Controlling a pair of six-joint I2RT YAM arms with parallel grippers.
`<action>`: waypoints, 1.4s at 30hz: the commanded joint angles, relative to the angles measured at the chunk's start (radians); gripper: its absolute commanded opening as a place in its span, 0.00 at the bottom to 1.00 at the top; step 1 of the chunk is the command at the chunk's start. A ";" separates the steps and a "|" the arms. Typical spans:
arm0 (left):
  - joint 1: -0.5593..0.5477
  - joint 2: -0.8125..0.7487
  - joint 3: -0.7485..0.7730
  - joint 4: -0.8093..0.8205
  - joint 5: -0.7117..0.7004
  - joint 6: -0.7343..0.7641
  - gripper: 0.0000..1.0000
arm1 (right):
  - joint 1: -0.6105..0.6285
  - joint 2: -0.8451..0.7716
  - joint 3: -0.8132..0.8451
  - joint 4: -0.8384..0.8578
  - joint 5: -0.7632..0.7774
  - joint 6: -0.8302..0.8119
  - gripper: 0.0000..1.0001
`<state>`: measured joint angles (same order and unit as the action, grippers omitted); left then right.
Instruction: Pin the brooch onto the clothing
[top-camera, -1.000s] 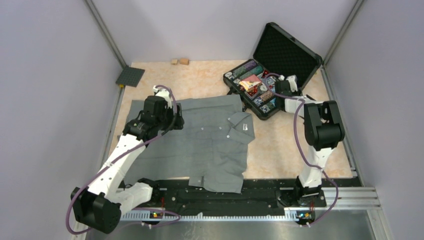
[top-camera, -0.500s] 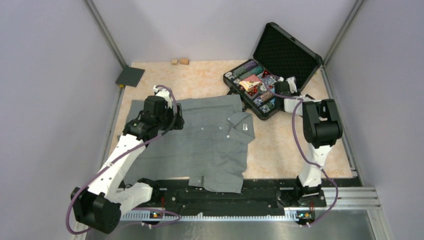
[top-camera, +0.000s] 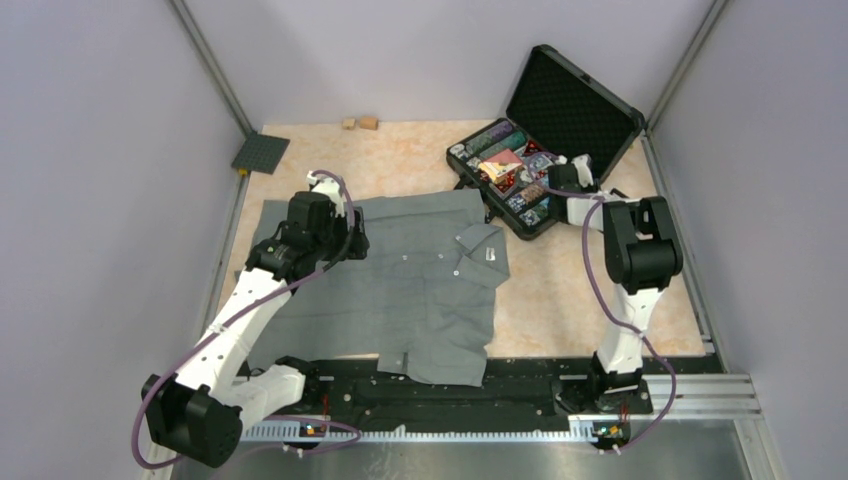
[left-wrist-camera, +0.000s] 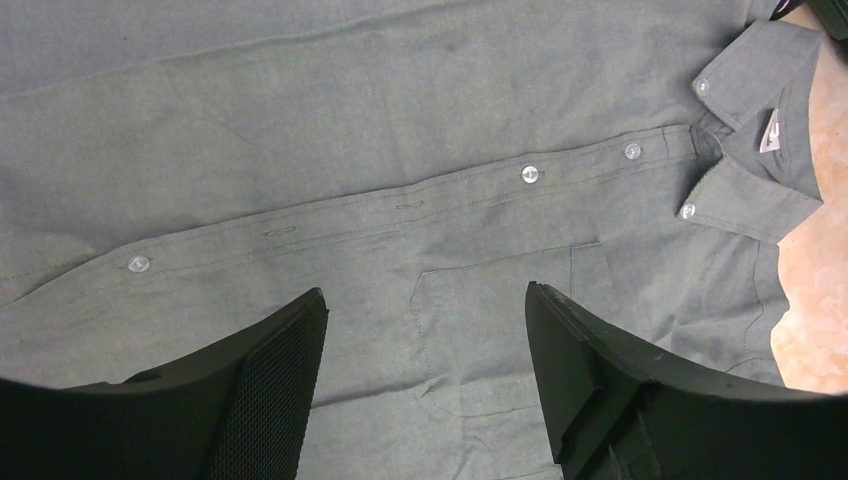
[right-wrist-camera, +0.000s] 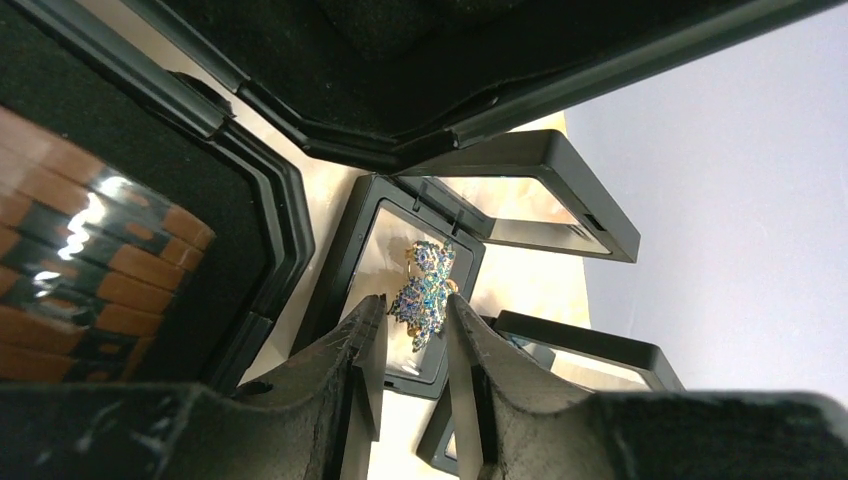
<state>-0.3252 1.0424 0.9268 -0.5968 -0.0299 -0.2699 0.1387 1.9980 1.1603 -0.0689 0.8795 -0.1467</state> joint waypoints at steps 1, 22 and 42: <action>0.002 -0.022 -0.009 0.040 0.014 0.011 0.77 | -0.016 0.028 0.037 0.024 0.027 -0.011 0.31; 0.002 -0.031 -0.012 0.040 0.011 0.012 0.77 | -0.024 0.067 0.043 0.060 0.034 -0.053 0.21; 0.002 -0.024 -0.015 0.049 0.056 0.040 0.76 | -0.024 -0.142 0.026 -0.053 0.022 0.059 0.00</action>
<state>-0.3252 1.0340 0.9215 -0.5888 -0.0193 -0.2592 0.1257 1.9766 1.1618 -0.0628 0.9215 -0.1673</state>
